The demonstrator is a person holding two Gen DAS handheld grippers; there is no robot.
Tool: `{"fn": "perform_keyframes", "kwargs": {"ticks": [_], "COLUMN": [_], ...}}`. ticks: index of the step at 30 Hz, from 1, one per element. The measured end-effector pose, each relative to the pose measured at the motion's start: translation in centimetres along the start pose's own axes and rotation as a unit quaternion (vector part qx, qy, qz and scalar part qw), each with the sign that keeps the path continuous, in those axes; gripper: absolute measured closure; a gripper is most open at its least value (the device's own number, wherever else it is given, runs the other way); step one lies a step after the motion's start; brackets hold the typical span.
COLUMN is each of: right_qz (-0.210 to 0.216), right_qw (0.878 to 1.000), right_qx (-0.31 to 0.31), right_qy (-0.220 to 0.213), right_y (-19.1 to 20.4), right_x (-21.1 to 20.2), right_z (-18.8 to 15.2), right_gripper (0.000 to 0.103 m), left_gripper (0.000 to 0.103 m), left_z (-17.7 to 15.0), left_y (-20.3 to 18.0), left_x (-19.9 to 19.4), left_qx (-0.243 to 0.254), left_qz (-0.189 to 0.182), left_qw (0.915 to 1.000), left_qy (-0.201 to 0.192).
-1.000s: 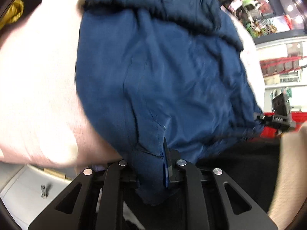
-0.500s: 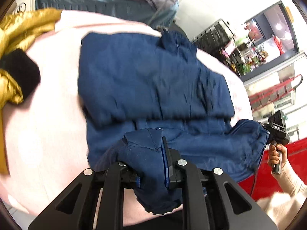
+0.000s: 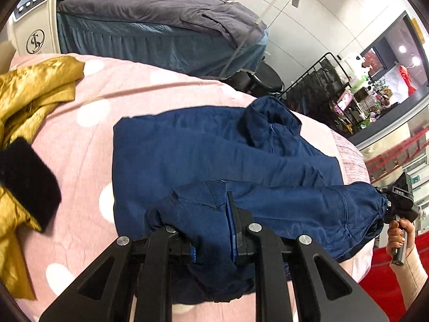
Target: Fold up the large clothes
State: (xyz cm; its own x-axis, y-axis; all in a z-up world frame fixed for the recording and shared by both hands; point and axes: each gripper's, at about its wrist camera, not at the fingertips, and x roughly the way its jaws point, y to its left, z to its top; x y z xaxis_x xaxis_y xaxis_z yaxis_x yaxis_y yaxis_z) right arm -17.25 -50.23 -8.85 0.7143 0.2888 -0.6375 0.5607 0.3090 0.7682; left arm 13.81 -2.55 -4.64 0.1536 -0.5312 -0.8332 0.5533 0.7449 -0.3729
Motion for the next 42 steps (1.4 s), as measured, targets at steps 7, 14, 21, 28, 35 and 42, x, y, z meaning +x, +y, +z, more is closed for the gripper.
{"fn": "perform_keyframes", "kwargs": {"ticks": [7, 14, 21, 28, 35, 42], "right_qz": [0.002, -0.006, 0.021, 0.067, 0.158, 0.06], "right_qw": [0.999, 0.996, 0.985, 0.96, 0.931, 0.978], "right_qx": [0.04, 0.093, 0.166, 0.261, 0.325, 0.201], "right_qy": [-0.005, 0.006, 0.045, 0.075, 0.049, 0.022], "right_y": [0.0, -1.9, -4.8, -7.4, -7.7, -5.0], "right_x": [2.5, 5.4, 7.3, 8.8, 7.4, 2.7], "right_z": [2.9, 4.6, 6.2, 7.8, 8.8, 9.5], "right_gripper": [0.087, 0.087, 0.08, 0.064, 0.045, 0.04], "left_gripper": [0.086, 0.084, 0.068, 0.043, 0.043, 0.042], "left_z": [3.3, 4.2, 5.5, 6.8, 3.3, 0.7], "left_y": [0.4, 2.6, 5.6, 9.7, 7.2, 4.7], "left_x": [2.8, 4.9, 2.7, -2.5, -0.7, 1.9], "left_qx": [-0.034, -0.097, -0.147, -0.152, -0.096, -0.077], "left_qz": [0.013, -0.014, -0.105, -0.031, 0.014, 0.02], "left_qw": [0.9991, 0.9932, 0.9793, 0.9877, 0.9937, 0.9948], "left_qy": [0.022, 0.063, 0.091, 0.02, 0.055, 0.064]}}
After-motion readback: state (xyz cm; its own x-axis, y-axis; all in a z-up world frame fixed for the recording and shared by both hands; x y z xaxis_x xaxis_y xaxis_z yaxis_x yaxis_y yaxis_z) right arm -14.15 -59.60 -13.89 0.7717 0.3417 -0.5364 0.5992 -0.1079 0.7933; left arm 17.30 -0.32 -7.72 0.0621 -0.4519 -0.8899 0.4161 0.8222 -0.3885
